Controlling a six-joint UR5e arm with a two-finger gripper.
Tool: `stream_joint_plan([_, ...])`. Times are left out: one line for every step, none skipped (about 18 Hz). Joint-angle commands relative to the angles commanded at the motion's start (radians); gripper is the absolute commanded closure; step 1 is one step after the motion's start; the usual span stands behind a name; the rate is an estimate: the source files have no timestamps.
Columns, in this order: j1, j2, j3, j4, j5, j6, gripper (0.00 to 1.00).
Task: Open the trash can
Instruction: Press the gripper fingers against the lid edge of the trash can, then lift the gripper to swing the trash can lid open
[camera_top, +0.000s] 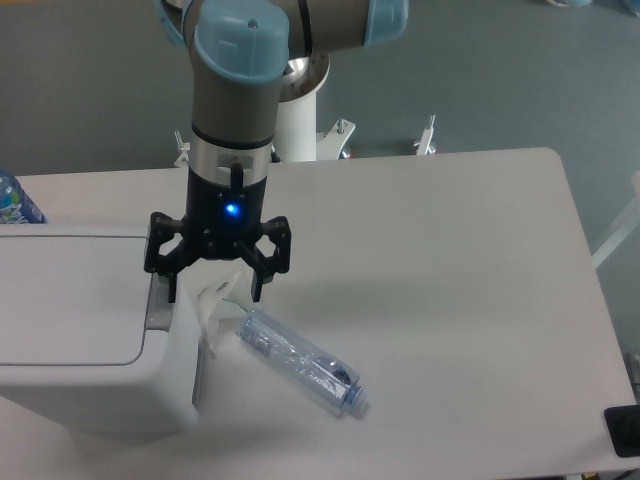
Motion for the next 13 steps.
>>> stream_joint_plan([0.000,0.000,-0.002,0.000,-0.002,0.000,0.00])
stream_joint_plan([0.000,0.000,-0.002,0.000,-0.002,0.000,0.00])
stream_joint_plan([0.000,0.000,-0.002,0.000,-0.002,0.000,0.00])
stream_joint_plan([0.000,-0.005,-0.003,0.000,0.000,0.000,0.00])
stream_joint_plan([-0.002,-0.005,-0.002,0.000,-0.002,0.000,0.00])
stream_joint_plan([-0.002,-0.005,-0.002,0.000,-0.002,-0.002,0.00])
stream_joint_plan([-0.002,-0.006,-0.002,0.000,0.000,-0.002,0.00])
stream_joint_plan([-0.002,-0.006,-0.002,0.002,0.000,-0.002,0.00])
stream_joint_plan([-0.002,-0.006,-0.002,0.000,0.000,-0.002,0.00])
stream_joint_plan([-0.002,-0.006,-0.002,0.000,-0.002,-0.002,0.00])
stream_joint_plan([-0.002,-0.006,-0.002,0.002,0.000,-0.002,0.00])
stream_joint_plan([-0.002,-0.006,0.000,0.002,-0.002,-0.002,0.00])
stream_joint_plan([-0.002,-0.008,0.000,0.000,0.000,-0.002,0.00])
